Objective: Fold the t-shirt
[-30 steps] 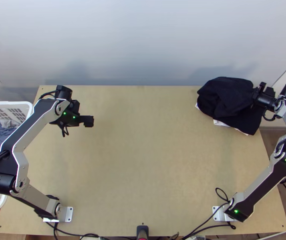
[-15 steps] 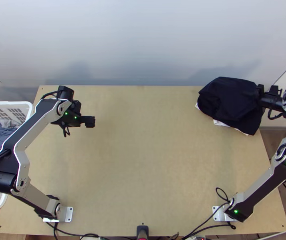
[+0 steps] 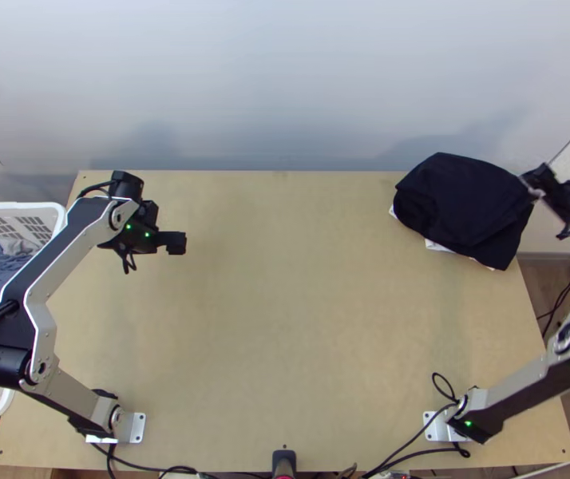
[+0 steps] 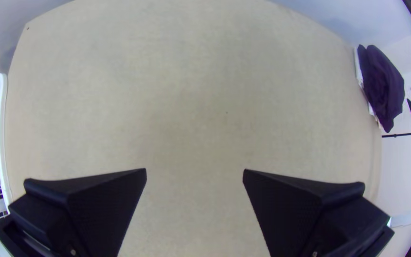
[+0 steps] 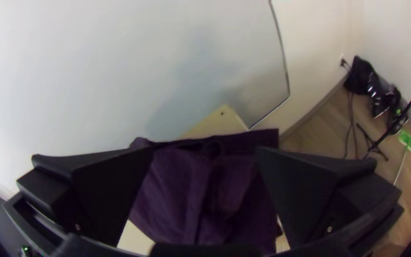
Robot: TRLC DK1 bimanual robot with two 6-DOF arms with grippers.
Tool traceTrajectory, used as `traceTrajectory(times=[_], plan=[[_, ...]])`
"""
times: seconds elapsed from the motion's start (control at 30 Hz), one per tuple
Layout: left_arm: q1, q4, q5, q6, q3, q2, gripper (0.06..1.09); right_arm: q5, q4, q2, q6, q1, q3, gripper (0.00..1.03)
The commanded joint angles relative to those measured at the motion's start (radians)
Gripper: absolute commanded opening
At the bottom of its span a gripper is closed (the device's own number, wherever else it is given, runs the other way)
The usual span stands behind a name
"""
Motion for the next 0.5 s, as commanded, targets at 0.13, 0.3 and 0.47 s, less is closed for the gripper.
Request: traceTrajectory(times=[0.13, 0.3, 0.47], plan=[[0.001, -0.001, 0.002, 0.000, 0.005, -0.003, 1.04, -0.046, -0.296, -0.173, 0.000, 0.191, 0.024, 0.99], [-0.006, -0.001, 0.002, -0.006, 0.006, -0.007, 1.04, -0.080, -0.354, -0.102, 0.043, 0.273, -0.017, 0.99], [0.016, -0.012, 0.000, 0.003, -0.004, -0.024, 1.04, -0.077, -0.250, 0.033, 0.031, 0.242, -0.033, 0.99]])
